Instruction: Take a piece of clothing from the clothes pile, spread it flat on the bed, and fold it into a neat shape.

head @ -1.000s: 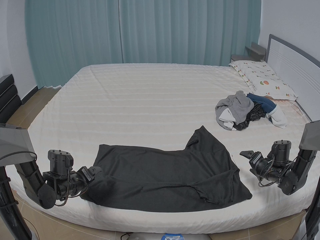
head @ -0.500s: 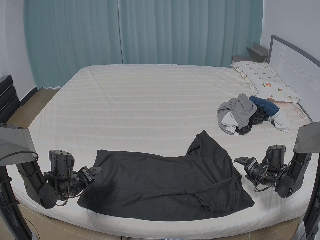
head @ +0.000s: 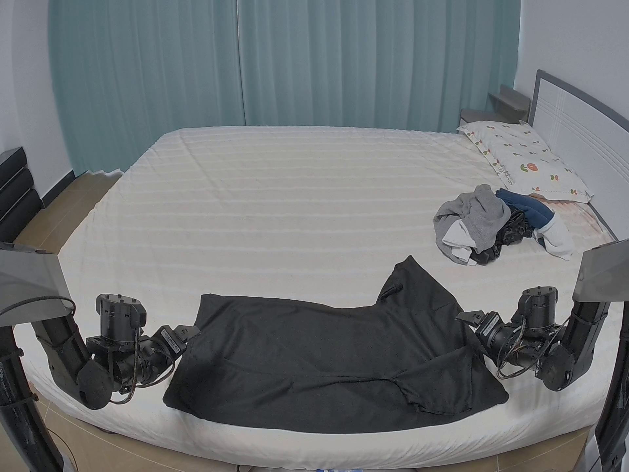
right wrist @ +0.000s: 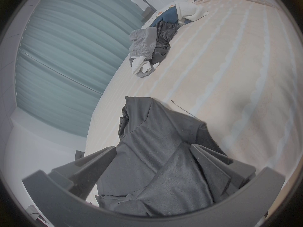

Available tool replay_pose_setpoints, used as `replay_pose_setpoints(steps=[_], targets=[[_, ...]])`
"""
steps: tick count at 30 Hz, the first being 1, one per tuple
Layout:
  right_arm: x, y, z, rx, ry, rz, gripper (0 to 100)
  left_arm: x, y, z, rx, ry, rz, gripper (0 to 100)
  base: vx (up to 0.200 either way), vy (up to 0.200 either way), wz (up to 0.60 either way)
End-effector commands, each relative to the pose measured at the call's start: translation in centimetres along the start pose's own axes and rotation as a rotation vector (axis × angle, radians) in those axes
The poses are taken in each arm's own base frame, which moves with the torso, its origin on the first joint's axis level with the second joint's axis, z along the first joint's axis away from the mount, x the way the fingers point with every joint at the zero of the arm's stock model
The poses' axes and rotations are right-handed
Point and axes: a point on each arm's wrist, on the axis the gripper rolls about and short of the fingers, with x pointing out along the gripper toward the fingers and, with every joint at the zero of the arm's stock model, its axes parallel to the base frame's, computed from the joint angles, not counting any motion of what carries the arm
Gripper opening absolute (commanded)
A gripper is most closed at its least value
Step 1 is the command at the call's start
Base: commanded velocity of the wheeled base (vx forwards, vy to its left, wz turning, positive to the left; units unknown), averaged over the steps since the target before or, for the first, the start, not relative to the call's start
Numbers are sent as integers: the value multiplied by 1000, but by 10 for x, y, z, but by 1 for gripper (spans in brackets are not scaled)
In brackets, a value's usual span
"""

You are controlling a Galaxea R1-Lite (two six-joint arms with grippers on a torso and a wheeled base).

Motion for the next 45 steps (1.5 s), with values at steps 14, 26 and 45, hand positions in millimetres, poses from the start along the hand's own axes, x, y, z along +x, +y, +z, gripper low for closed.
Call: replay_pose_setpoints(steps=[14, 26, 45], targets=[[8, -4, -3, 0, 13, -12, 100, 41, -21, 22, -49, -67, -59, 100, 0, 0, 0], [8, -4, -3, 0, 12, -12, 100, 54, -20, 20, -45, -70, -55, 100, -100, 0, 0], [8, -2, -6, -4, 18, -11, 100, 65, -29, 31, -49, -102, -96, 100, 95, 0, 0]])
